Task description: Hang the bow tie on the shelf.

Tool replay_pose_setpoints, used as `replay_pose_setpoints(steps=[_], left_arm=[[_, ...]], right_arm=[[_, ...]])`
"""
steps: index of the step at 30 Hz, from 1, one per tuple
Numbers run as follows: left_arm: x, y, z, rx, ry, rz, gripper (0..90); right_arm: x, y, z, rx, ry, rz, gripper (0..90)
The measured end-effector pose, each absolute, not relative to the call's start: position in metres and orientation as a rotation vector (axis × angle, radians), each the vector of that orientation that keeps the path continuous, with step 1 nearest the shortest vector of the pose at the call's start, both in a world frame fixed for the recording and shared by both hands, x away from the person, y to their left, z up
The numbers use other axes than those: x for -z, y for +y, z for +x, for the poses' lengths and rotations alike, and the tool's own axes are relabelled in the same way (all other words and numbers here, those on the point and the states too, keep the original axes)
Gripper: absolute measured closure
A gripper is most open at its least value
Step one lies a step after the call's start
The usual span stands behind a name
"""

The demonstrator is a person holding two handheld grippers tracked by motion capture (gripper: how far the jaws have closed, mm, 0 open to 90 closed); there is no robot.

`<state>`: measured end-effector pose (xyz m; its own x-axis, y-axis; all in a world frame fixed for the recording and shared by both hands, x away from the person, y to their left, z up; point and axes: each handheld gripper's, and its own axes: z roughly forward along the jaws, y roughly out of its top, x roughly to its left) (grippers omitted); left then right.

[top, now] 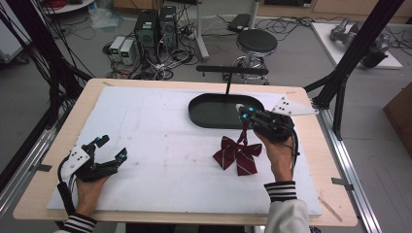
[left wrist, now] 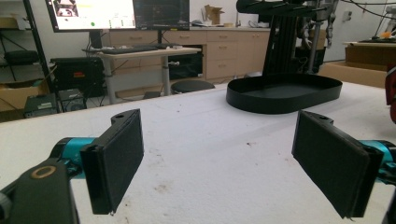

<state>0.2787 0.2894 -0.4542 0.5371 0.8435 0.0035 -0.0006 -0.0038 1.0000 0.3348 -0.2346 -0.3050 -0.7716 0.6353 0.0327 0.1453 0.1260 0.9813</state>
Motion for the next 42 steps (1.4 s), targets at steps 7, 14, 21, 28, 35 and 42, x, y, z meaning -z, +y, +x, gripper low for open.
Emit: replay_pose_setpoints(steps=[7, 14, 21, 28, 35, 42], left_arm=[[0.454, 0.289, 0.279, -0.780, 0.784, 1.429, 16.9], [0.454, 0.290, 0.279, -0.778, 0.784, 1.431, 16.9], [0.454, 0.290, 0.279, -0.776, 0.783, 1.429, 16.9], [0.454, 0.290, 0.279, -0.776, 0.783, 1.429, 16.9], [0.454, 0.290, 0.279, -0.779, 0.786, 1.429, 16.9], [0.454, 0.290, 0.279, -0.780, 0.782, 1.427, 16.9]], right_arm=[[0.286, -0.236, 0.355, -1.676, 1.965, 0.779, 87.8], [0.274, -0.234, 0.371, -1.682, 1.861, 0.822, 87.8], [0.270, -0.233, 0.391, -1.675, 1.835, 0.854, 87.8], [0.269, -0.235, 0.404, -1.671, 1.800, 0.893, 87.8], [0.267, -0.234, 0.416, -1.604, 1.719, 0.935, 87.8], [0.276, -0.232, 0.429, -1.600, 1.704, 0.967, 87.8]])
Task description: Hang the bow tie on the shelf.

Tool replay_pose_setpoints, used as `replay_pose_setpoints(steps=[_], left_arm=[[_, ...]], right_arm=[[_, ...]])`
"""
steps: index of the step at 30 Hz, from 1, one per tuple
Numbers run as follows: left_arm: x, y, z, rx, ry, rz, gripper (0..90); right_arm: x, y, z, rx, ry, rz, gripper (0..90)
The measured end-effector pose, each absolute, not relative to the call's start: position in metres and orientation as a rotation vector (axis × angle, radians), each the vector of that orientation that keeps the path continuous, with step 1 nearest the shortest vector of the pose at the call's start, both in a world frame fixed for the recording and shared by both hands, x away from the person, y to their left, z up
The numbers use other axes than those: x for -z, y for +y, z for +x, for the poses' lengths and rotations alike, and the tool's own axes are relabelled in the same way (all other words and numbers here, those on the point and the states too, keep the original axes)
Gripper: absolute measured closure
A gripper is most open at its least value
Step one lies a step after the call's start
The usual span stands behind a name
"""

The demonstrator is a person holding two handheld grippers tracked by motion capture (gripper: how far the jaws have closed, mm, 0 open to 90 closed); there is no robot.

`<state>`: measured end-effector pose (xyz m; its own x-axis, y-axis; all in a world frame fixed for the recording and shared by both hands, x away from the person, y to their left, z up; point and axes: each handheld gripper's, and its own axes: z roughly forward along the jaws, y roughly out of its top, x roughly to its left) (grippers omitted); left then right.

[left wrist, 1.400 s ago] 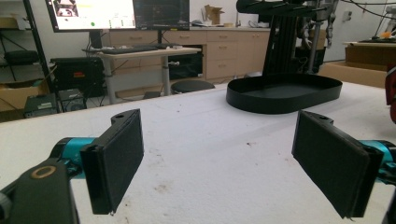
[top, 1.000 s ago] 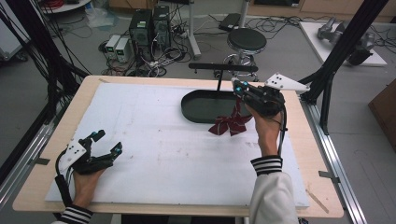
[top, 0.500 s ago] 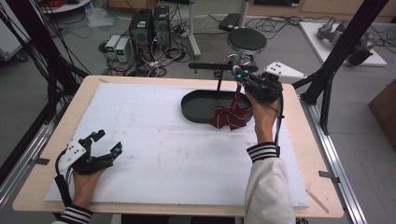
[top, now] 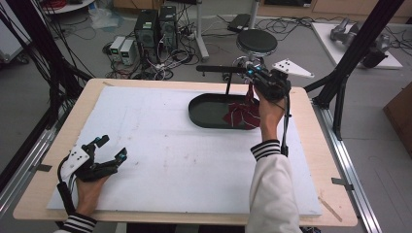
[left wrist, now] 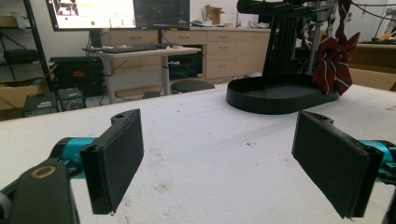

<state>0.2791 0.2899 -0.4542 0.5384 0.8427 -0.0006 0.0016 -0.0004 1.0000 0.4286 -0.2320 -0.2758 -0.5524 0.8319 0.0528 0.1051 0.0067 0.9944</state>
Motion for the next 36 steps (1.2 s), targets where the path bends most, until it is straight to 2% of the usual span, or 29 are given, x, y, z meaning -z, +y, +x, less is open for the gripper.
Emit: replay_pose_setpoints(steps=[11, 36], left_arm=[[0.454, 0.290, 0.279, -0.779, 0.784, 1.428, 16.9], [0.454, 0.290, 0.279, -0.777, 0.785, 1.425, 16.9]], right_arm=[[0.281, -0.229, 0.448, -1.621, 1.763, 0.972, 87.8], [0.270, -0.221, 0.475, -1.617, 1.679, 0.981, 87.7]])
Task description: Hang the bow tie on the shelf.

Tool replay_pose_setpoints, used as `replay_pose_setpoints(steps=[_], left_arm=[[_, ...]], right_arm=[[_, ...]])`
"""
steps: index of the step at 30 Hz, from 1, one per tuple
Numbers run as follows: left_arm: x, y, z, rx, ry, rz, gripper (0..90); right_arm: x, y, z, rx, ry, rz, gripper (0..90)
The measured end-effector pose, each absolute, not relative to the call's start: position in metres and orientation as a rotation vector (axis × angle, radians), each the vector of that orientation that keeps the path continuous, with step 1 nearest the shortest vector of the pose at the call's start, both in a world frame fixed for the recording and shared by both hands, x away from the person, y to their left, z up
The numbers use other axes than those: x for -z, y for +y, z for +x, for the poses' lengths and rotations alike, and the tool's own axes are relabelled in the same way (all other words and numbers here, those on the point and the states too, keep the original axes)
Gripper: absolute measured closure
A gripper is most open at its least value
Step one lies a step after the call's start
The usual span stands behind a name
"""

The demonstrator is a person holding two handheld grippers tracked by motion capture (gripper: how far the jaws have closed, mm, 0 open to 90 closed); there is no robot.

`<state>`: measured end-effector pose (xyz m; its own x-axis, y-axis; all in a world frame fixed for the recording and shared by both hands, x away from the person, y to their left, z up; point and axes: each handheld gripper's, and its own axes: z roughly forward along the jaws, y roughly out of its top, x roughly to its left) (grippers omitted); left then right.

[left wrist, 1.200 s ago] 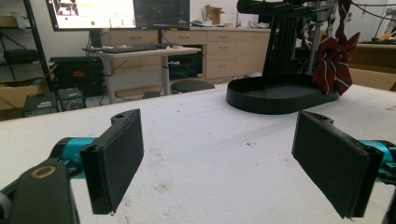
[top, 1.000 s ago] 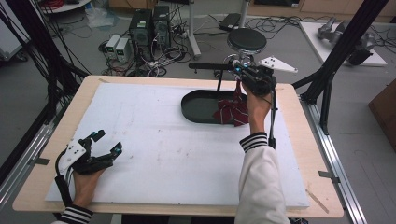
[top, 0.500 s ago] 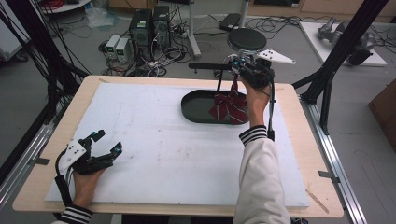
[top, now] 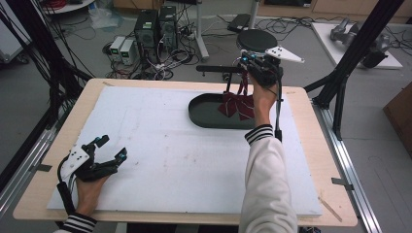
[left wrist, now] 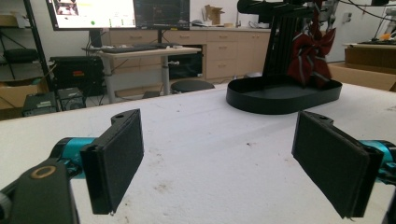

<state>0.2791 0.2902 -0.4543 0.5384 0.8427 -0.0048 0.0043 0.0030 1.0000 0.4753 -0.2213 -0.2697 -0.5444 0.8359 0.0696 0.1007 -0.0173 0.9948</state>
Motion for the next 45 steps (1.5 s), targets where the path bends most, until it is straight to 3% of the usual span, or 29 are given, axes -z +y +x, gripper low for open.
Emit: replay_pose_setpoints(steps=[15, 45], left_arm=[[0.454, 0.290, 0.279, -0.778, 0.784, 1.425, 16.9], [0.454, 0.289, 0.279, -0.779, 0.783, 1.429, 16.9]], right_arm=[[0.280, -0.212, 0.486, -1.641, 1.668, 1.003, 87.7], [0.263, -0.214, 0.468, -1.620, 1.704, 0.945, 87.5]])
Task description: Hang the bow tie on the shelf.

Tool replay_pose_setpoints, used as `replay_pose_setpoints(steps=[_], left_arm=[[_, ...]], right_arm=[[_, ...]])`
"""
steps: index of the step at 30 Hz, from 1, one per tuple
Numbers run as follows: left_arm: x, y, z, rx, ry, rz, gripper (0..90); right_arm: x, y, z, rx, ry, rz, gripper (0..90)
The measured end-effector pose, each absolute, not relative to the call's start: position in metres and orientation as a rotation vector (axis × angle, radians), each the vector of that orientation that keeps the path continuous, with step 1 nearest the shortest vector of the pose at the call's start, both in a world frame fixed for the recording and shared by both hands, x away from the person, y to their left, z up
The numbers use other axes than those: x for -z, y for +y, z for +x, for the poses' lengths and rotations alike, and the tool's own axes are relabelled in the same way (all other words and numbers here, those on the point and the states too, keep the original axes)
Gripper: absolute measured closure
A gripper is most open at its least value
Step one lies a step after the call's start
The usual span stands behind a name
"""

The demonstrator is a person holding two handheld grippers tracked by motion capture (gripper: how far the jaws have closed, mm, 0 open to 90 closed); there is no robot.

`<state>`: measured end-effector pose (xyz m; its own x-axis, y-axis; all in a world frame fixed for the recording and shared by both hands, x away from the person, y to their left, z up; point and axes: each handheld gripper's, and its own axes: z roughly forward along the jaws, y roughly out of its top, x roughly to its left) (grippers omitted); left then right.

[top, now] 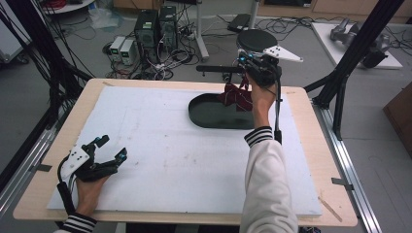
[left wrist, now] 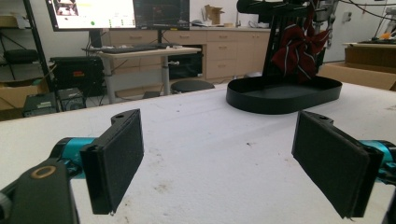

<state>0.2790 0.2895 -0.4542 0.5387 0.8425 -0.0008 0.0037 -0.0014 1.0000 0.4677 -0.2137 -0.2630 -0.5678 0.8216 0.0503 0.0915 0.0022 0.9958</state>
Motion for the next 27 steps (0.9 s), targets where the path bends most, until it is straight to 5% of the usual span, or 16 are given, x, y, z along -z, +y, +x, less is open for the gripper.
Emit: replay_pose_setpoints(steps=[27], left_arm=[[0.4542, 0.2897, 0.2790, -0.781, 0.783, 1.429, 16.9]], right_arm=[[0.2605, -0.2205, 0.4650, -1.633, 1.679, 0.960, 87.3]])
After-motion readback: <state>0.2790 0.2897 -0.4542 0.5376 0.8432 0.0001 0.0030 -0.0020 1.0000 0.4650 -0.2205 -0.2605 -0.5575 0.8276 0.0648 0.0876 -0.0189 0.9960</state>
